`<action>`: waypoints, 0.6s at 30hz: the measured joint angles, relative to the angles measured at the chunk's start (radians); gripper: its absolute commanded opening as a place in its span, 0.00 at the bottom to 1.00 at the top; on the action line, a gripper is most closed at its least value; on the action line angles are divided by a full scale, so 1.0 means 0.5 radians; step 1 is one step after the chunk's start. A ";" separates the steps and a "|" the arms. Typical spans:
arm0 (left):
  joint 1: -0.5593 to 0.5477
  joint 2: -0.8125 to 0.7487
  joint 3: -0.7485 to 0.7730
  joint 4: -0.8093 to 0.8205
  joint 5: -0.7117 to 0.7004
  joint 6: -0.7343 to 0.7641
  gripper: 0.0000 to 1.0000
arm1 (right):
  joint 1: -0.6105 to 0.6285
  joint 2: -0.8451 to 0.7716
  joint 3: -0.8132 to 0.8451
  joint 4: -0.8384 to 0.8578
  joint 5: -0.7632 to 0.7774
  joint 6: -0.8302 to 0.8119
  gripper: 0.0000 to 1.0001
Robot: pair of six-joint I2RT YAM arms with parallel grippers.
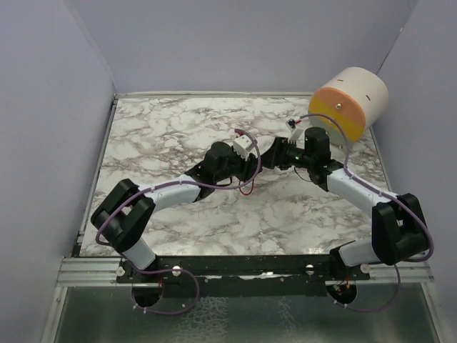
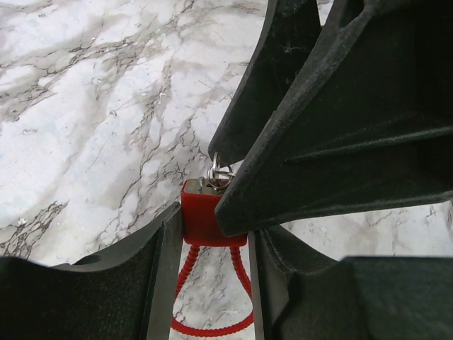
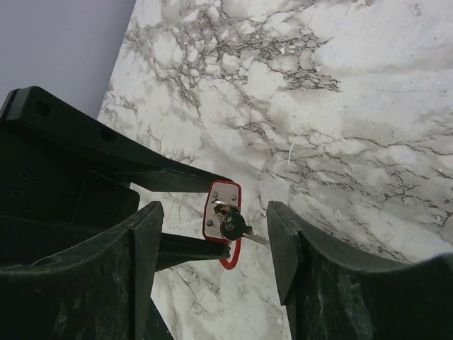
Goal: Unlock with the key
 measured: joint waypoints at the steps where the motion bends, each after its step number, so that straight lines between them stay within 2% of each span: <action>1: -0.001 0.006 0.011 -0.016 -0.001 0.006 0.00 | 0.000 0.008 0.008 -0.018 -0.004 -0.005 0.55; 8: -0.002 0.024 0.051 -0.107 -0.002 0.130 0.00 | 0.000 0.048 0.044 -0.087 -0.036 -0.022 0.40; 18: -0.002 0.024 0.056 -0.200 0.108 0.526 0.00 | 0.000 0.089 0.048 -0.206 -0.085 -0.075 0.40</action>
